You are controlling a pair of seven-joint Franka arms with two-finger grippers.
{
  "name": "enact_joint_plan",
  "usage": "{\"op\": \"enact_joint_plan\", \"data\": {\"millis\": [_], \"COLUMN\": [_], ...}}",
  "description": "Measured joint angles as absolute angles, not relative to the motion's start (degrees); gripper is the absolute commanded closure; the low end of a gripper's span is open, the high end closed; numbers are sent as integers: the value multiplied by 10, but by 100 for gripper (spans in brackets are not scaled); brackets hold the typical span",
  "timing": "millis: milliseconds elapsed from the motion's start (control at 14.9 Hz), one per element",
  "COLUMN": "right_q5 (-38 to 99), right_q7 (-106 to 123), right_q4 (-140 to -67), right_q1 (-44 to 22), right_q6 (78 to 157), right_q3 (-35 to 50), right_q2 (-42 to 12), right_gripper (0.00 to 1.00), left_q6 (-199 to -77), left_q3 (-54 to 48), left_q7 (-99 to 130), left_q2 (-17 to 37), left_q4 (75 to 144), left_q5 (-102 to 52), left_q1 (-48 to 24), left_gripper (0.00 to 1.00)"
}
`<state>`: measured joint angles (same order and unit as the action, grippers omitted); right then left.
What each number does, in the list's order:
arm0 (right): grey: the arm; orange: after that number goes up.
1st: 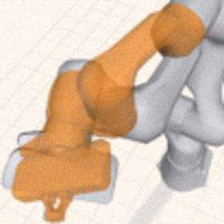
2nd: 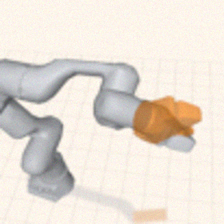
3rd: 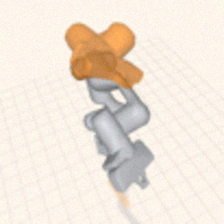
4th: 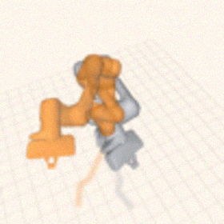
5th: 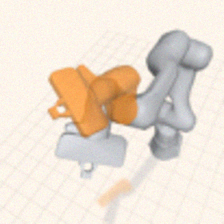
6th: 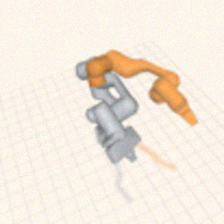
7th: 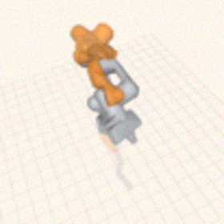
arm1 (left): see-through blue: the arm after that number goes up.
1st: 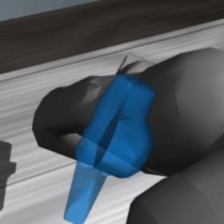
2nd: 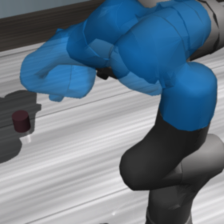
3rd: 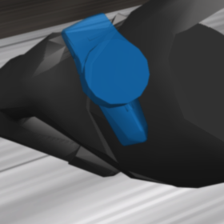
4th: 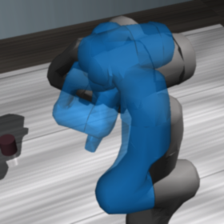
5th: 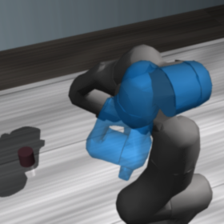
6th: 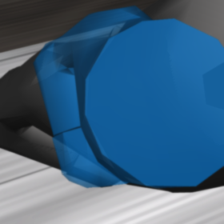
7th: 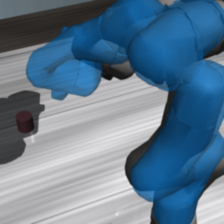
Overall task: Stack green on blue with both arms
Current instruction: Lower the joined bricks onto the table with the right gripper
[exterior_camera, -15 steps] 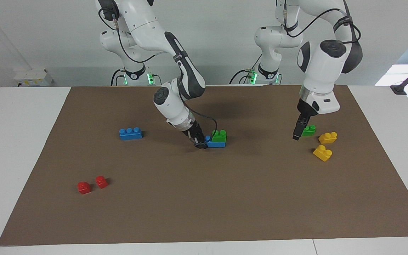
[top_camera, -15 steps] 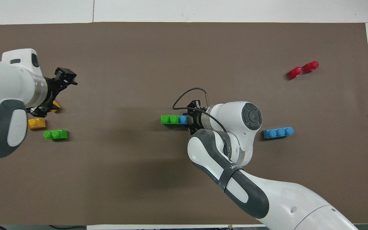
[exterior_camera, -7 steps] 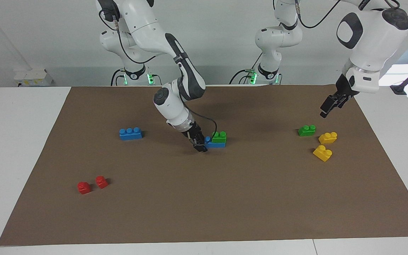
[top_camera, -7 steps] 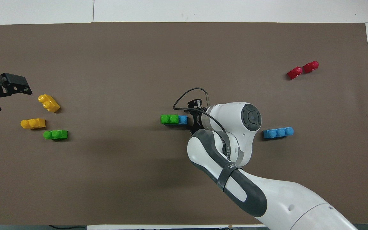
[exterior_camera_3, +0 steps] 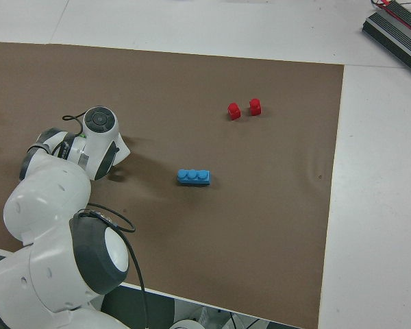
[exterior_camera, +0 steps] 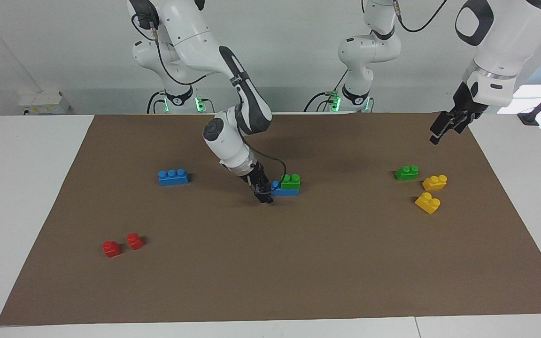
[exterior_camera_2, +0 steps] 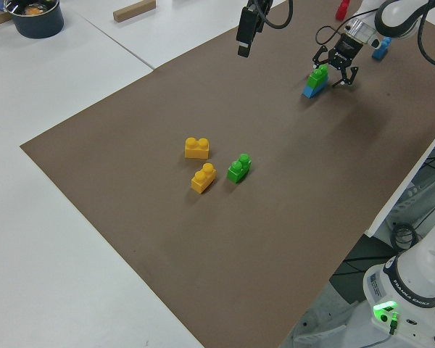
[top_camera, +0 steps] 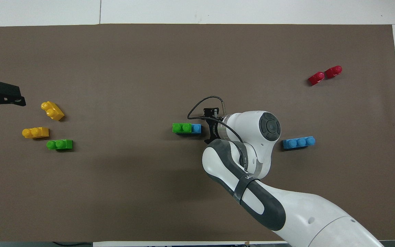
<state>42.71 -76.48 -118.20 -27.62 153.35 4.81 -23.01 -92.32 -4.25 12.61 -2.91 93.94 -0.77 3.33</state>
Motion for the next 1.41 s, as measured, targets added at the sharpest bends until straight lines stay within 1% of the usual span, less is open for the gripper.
{"op": "enact_joint_plan", "data": {"millis": [336,738,1074,1409], "right_q5": [427,427,427,427], "right_q7": [-763,-757,-689,-679], "right_q4": [-1182,-1181,-1178,-1178], "right_q1": [-276,-273,-232,-220], "right_q6": [1533,1527,1461,1448], "right_q3": [48,48,48,48], "right_q2": [-230,-230,-223,-222], "right_gripper": [0,0,0,0], "left_q6": [-897,-896,-889,-884], "left_q3": [-44,-22,-15,-12], "left_q7": [50,73,87,87], "left_q2": [-34,-36,-36,-36], "left_q4": [932,932,924,924], "left_q5": [-8,-5,-5,-5], "left_q1": [32,-15,-24,-28], "left_gripper": [0,0,0,0]}}
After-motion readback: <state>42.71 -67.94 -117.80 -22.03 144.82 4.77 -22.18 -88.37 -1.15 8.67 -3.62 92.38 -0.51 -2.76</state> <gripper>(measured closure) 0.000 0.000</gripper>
